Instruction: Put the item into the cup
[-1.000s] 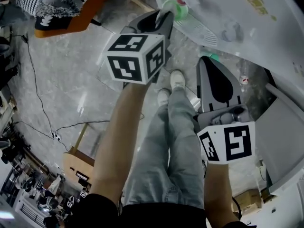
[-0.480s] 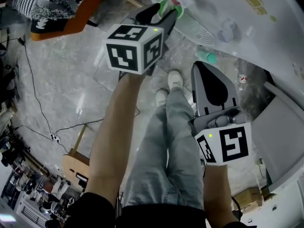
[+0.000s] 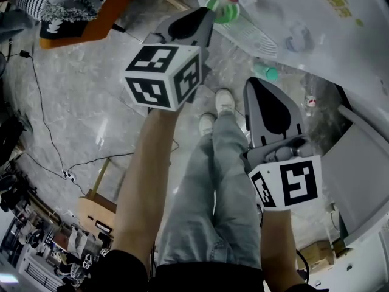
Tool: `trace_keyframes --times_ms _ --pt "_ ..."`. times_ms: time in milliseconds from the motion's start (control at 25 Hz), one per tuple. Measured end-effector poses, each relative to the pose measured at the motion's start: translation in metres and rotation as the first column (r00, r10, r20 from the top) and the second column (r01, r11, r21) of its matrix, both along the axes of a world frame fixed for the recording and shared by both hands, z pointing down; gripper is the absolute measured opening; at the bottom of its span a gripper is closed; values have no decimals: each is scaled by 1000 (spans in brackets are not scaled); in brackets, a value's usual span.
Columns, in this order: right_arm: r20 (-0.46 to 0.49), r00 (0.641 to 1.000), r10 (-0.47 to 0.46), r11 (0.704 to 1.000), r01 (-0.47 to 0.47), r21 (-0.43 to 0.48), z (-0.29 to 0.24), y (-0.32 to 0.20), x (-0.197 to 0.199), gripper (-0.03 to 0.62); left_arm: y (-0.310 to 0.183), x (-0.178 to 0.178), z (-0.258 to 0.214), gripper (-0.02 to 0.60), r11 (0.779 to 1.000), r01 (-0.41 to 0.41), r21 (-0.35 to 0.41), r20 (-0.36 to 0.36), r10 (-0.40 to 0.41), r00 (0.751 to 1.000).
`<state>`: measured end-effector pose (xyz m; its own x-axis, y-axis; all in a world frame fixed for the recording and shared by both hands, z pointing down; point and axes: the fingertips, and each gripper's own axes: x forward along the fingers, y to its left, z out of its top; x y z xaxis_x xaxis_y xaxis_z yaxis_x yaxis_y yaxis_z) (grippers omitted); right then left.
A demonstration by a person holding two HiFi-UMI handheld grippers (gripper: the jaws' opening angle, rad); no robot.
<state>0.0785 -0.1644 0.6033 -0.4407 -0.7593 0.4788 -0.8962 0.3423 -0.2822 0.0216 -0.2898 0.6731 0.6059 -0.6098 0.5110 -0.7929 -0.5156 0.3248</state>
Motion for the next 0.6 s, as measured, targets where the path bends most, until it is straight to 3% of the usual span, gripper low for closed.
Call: trace_keyframes --times_ms 320,600 --pt "-8 1000 -11 1000 11 2 0 5 -7 11 14 -20 -14 17 999 54 -4 -47 -55 997" --pt "-15 1000 -22 999 23 39 -27 5 -20 11 38 -34 -70 15 994 100 42 -120 -94 988"
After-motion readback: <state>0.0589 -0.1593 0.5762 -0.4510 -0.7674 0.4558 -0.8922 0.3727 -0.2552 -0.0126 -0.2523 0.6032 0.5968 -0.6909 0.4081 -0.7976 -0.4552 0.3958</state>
